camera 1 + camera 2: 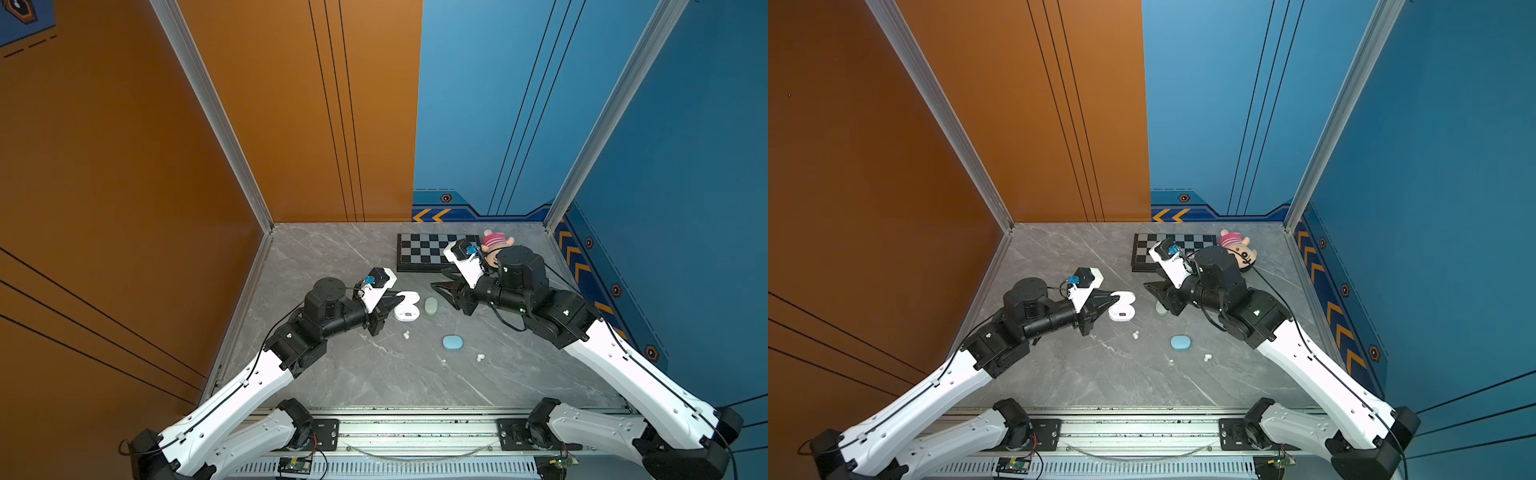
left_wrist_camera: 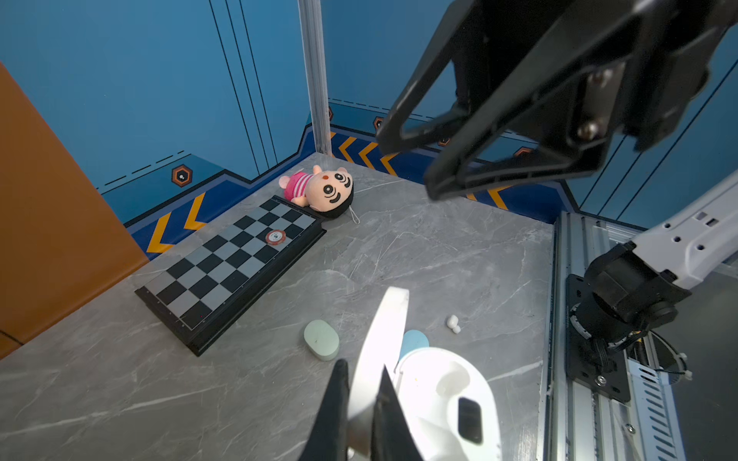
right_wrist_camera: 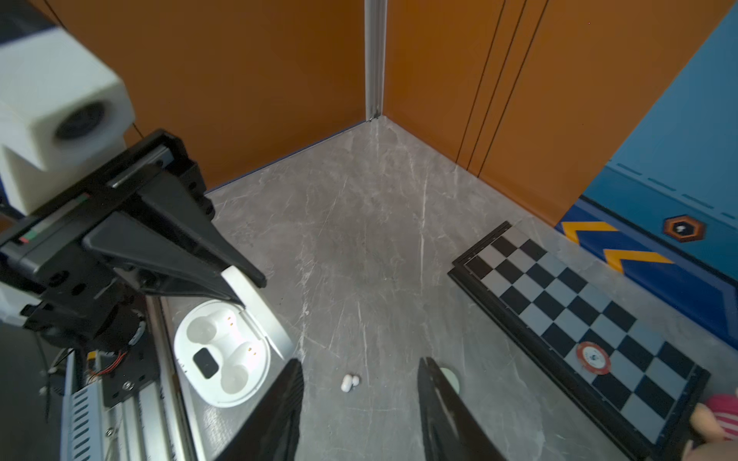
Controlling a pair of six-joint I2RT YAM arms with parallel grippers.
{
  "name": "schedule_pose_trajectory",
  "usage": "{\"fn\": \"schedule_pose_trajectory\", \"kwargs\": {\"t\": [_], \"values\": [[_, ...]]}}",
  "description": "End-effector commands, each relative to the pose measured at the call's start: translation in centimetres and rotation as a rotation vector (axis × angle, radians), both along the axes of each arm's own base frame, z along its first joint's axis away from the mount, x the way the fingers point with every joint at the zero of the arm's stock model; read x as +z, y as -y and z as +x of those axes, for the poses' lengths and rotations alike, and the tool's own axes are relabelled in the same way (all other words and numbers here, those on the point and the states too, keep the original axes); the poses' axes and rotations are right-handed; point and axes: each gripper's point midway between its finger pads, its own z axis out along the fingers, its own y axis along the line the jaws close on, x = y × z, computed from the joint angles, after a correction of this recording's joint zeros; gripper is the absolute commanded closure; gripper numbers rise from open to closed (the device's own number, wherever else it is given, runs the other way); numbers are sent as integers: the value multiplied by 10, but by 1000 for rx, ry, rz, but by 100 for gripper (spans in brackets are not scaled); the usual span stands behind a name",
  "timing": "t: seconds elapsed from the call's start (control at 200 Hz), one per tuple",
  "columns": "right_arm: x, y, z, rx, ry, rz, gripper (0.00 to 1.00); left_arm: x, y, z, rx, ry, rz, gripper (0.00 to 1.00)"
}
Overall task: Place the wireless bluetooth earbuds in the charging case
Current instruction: 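Move the right gripper over the white earbuds on the table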
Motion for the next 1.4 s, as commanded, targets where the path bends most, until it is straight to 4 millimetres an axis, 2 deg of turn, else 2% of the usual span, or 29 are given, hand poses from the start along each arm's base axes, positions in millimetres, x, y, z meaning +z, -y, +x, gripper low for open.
{"fn": "schedule_pose_trajectory", "kwargs": {"t": [0.0, 0.115, 0.205, 0.39, 0.405, 0.45, 0.576, 0.721, 0.991, 1.241, 1.391], "values": [[22, 8, 8, -78, -91, 185, 48, 3, -14, 4, 63, -21, -67, 100], [12, 21, 23, -221, -227, 274, 48, -4, -29, 4, 114, -27, -79, 100], [-13, 30, 33, -386, -389, 318, 52, -9, -40, 4, 158, -25, -91, 100], [-113, 24, 19, -666, -791, 265, 55, -19, -62, 6, 250, -38, -123, 100], [-120, 17, 11, -666, -820, 256, 55, -20, -63, 6, 257, -39, -125, 100], [-144, 14, 3, -739, -892, 255, 53, -21, -67, 5, 269, -39, -133, 100], [-187, 7, -9, -958, -1020, 336, 51, -25, -74, 3, 297, -30, -143, 100], [-217, -22, -12, -1080, -1115, 424, 49, -27, -79, -1, 305, -17, -142, 100], [-271, -87, -16, -1147, -1307, 411, 45, -33, -87, -13, 310, 7, -134, 100], [-297, -114, -3, -1162, -1373, 472, 45, -37, -92, -20, 308, 18, -113, 100], [-310, -120, 1, -1181, -1398, 492, 45, -37, -91, -22, 297, 23, -103, 100]]}}
